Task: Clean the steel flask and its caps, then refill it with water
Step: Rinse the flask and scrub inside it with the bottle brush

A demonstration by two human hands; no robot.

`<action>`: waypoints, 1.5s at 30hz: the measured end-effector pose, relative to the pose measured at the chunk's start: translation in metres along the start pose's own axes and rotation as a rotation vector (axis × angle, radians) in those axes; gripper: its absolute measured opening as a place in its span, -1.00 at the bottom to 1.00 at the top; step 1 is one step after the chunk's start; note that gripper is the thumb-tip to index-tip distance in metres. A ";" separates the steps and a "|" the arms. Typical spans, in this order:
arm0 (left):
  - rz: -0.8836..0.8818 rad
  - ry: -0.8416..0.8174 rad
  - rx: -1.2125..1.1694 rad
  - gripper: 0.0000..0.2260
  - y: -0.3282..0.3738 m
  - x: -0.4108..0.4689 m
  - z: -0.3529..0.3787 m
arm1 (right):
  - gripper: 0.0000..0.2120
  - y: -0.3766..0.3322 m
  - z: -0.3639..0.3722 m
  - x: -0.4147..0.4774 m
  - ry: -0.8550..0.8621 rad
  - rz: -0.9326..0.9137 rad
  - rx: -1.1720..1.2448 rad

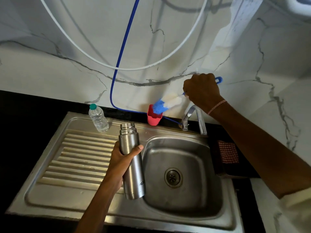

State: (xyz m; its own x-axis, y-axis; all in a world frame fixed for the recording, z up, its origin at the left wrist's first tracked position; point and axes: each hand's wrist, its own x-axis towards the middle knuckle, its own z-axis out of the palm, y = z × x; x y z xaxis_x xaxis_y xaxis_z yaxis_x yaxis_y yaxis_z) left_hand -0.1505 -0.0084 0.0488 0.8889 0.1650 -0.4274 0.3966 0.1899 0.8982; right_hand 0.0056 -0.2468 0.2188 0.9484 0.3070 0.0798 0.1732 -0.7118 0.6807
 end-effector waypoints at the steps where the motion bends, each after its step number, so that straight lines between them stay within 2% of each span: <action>1: 0.000 0.002 -0.001 -0.58 -0.001 0.000 0.001 | -0.91 0.005 0.000 -0.005 0.010 0.006 0.029; 6: 0.007 -0.008 -0.030 -0.56 -0.002 -0.004 0.007 | -0.90 0.015 0.007 -0.035 -0.033 0.108 0.038; 10: -0.040 -0.017 0.002 -0.41 0.001 -0.007 0.010 | -0.94 0.022 0.017 -0.060 -0.006 0.159 0.051; 12: -0.063 -0.024 0.028 -0.39 0.003 -0.009 0.012 | -0.90 0.024 0.022 -0.071 0.033 0.197 0.105; 16: -0.078 -0.043 0.016 -0.47 0.009 -0.014 0.016 | -0.89 0.029 0.034 -0.090 0.178 0.258 0.273; 21: -0.125 -0.092 -0.025 -0.40 0.015 -0.009 0.015 | -0.94 0.025 0.052 -0.108 0.318 0.425 0.452; 24: -0.173 -0.170 -0.069 -0.28 0.018 -0.003 0.017 | -0.86 0.008 0.063 -0.124 0.218 0.588 0.665; 28: -0.288 -0.205 -0.075 -0.13 0.012 0.002 0.021 | -0.75 -0.043 0.089 -0.163 0.049 0.849 1.094; 31: -0.300 -0.211 -0.038 -0.12 0.009 0.002 0.024 | -0.82 -0.082 0.119 -0.198 0.001 0.853 1.577; 32: -0.301 -0.215 -0.021 -0.10 0.010 0.003 0.025 | -0.83 -0.092 0.127 -0.210 0.013 0.862 1.664; 36: -0.312 -0.236 -0.076 -0.07 0.018 0.008 0.040 | -0.60 -0.107 0.149 -0.235 -0.039 0.976 1.921; 39: -0.291 -0.249 -0.122 -0.20 0.030 0.009 0.059 | -0.58 -0.091 0.156 -0.232 0.001 1.022 1.825; 42: -0.251 -0.284 -0.095 -0.28 0.035 0.005 0.079 | -0.51 -0.075 0.156 -0.221 -0.001 1.023 1.543; 45: -0.275 -0.328 -0.080 -0.27 0.030 -0.001 0.096 | -0.51 -0.073 0.155 -0.211 -0.041 1.011 1.295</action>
State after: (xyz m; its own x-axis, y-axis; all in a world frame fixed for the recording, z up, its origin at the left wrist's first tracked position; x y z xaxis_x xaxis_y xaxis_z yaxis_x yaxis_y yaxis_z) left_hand -0.1169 -0.0960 0.0862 0.7836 -0.2160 -0.5826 0.6213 0.2600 0.7392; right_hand -0.1656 -0.3577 0.0398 0.8099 -0.5841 0.0542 -0.4099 -0.6296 -0.6600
